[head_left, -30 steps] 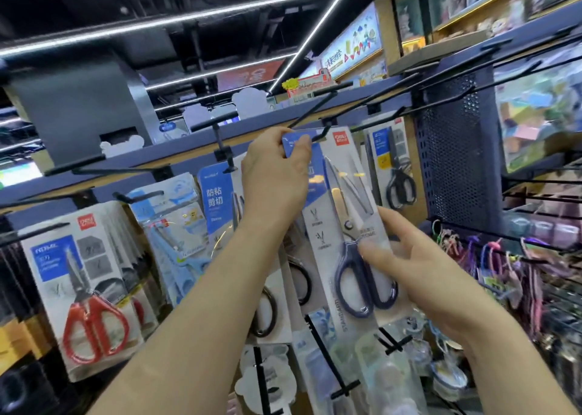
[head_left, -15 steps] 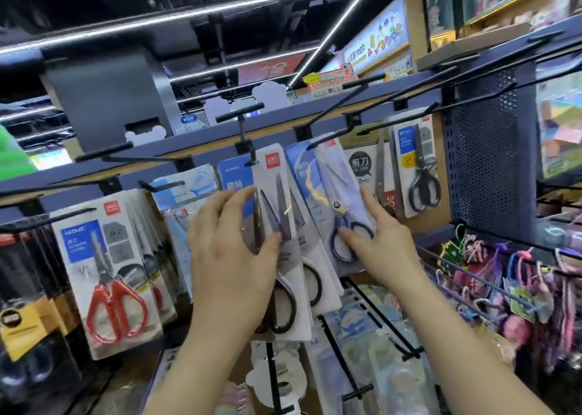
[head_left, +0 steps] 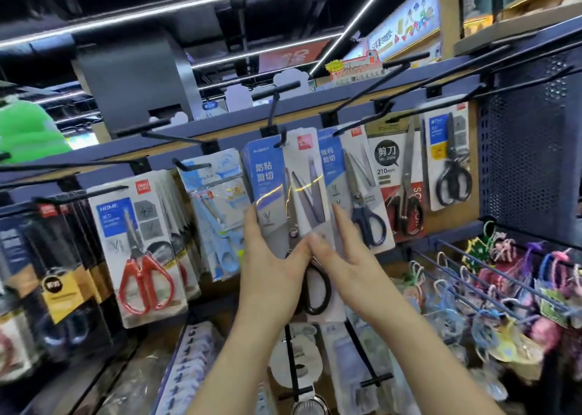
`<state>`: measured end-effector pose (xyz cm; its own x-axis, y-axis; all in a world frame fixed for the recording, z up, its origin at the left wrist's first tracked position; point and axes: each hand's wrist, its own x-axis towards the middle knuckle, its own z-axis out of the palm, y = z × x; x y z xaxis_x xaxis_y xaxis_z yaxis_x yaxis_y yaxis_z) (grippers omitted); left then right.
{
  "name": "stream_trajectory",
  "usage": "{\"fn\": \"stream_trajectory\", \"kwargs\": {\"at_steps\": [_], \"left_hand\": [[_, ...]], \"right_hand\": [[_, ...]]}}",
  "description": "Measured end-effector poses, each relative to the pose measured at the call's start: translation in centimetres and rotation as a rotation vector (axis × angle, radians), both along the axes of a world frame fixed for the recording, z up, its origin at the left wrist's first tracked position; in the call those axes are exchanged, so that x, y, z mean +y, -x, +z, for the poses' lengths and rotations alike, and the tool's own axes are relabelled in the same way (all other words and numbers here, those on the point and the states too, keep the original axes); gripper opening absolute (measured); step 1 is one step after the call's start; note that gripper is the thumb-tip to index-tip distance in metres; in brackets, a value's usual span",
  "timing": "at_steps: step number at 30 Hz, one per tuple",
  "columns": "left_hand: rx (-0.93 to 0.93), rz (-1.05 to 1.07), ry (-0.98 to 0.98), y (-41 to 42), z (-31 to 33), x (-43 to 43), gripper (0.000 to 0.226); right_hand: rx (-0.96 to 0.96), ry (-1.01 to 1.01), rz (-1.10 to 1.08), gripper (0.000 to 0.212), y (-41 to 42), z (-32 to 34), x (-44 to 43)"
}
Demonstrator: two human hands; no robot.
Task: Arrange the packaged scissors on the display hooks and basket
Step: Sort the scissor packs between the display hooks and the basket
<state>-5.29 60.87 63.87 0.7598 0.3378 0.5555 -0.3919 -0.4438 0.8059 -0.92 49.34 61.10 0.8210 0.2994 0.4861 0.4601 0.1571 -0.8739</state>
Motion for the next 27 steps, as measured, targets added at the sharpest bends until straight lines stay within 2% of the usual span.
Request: {"fn": "stream_trajectory", "kwargs": {"at_steps": [2, 4, 8, 10, 12, 14, 17, 20, 24, 27], "left_hand": [[-0.048, -0.004, 0.012, 0.1, -0.5, -0.3, 0.071], [-0.056, 0.014, 0.014, 0.2, -0.8, -0.5, 0.083], [-0.028, 0.044, -0.043, 1.0, -1.1, -0.4, 0.089], [-0.016, 0.066, -0.117, 2.3, -0.9, -0.6, 0.081], [-0.075, 0.117, -0.215, 3.8, -0.9, -0.5, 0.065], [-0.222, 0.143, -0.319, 5.0, -1.4, -0.1, 0.04], [-0.325, 0.018, -0.446, 6.6, -3.2, 0.1, 0.021], [-0.255, -0.186, -0.629, 7.7, -6.1, -0.5, 0.021], [-0.119, -0.433, -0.849, 8.6, -11.3, -2.0, 0.025], [-0.021, -0.589, -0.993, 9.3, -15.2, -3.6, 0.031]], "right_hand": [[0.006, -0.073, 0.04, 0.075, -0.2, 0.2, 0.1], [0.028, -0.051, 0.064, 0.052, -0.1, 0.5, -0.1], [-0.027, 0.032, -0.062, 0.047, 0.4, 0.5, -0.9], [-0.028, -0.005, -0.152, 0.052, 1.2, 0.2, -1.8], [-0.037, 0.001, -0.238, 0.039, 2.2, -0.6, -3.3], [-0.045, 0.059, -0.334, 0.03, 3.5, -1.4, -5.2], [-0.015, 0.2, -0.453, 0.028, 5.7, -3.0, -8.5], [0.025, 0.395, -0.522, 0.04, 8.5, -5.3, -11.4], [0.054, 0.752, -0.615, 0.024, 13.1, -8.4, -14.9], [0.161, 0.995, -0.654, 0.02, 17.1, -11.2, -17.8]]}}
